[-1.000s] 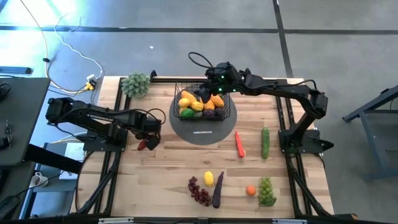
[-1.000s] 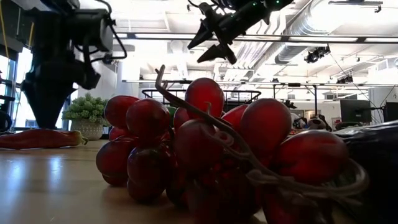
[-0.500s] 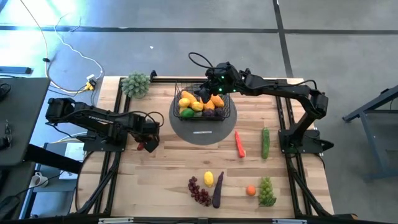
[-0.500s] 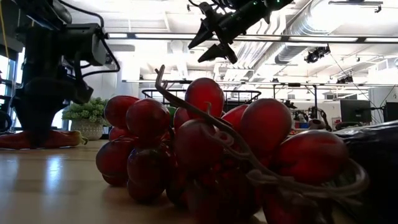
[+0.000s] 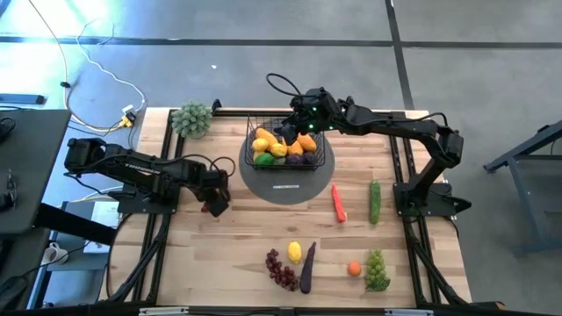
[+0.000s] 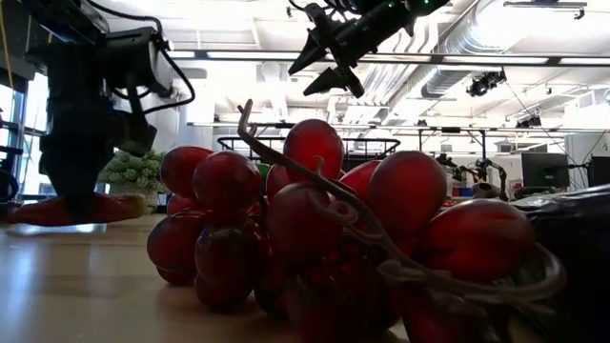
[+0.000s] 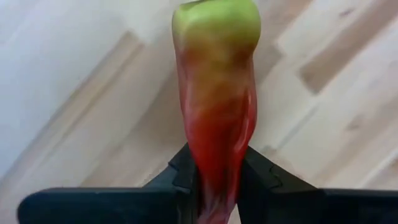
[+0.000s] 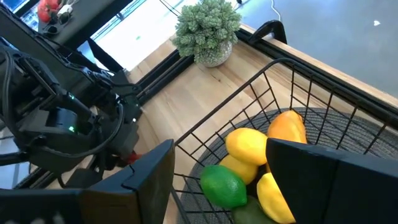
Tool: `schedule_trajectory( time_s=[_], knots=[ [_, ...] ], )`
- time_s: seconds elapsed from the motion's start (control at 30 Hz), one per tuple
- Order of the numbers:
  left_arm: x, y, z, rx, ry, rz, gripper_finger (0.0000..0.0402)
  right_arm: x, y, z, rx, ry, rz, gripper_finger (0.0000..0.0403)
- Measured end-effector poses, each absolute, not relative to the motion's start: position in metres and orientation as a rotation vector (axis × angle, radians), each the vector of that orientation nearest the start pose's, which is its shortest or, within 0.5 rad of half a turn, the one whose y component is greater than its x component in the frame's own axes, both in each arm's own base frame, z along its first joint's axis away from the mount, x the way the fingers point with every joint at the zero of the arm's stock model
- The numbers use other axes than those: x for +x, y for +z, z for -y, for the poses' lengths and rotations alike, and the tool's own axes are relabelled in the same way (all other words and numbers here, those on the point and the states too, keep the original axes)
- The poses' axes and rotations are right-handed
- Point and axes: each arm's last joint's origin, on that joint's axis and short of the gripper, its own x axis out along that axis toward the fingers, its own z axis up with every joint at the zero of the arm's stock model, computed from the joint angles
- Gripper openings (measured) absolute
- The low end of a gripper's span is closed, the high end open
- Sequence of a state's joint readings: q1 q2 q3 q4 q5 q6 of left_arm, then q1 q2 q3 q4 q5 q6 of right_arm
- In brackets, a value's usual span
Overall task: Build produce basket
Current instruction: Put the red chili pepper into the black wire basket
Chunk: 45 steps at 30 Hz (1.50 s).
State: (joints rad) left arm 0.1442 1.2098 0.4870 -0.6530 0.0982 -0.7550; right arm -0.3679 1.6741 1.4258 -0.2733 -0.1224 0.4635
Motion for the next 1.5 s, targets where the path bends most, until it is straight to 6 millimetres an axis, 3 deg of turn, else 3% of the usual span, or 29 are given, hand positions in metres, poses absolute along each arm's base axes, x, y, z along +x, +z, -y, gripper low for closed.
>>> schedule_trajectory(
  time_s=[0.23,0.5,0.77,1.07,1.5],
  knots=[
    [0.182,0.155,-0.029,-0.790,0.461,-1.223,0.0056,0.359,0.316,0.134,0.585,-0.356,-0.444,0.0234],
    [0.201,0.190,-0.047,-0.715,0.382,-1.101,0.0054,0.359,0.316,0.133,0.600,-0.304,-0.453,0.0234],
    [0.217,0.232,-0.062,-0.679,0.180,-0.968,0.0054,0.360,0.316,0.129,0.637,-0.178,-0.472,0.0234],
    [0.221,0.270,-0.090,-0.614,0.232,-0.814,0.0054,0.361,0.317,0.123,0.704,-0.075,-0.488,0.0234],
    [0.230,0.294,-0.114,-0.608,0.285,-0.535,0.0054,0.369,0.326,0.114,0.706,-0.069,-0.396,0.0234]
  ],
)
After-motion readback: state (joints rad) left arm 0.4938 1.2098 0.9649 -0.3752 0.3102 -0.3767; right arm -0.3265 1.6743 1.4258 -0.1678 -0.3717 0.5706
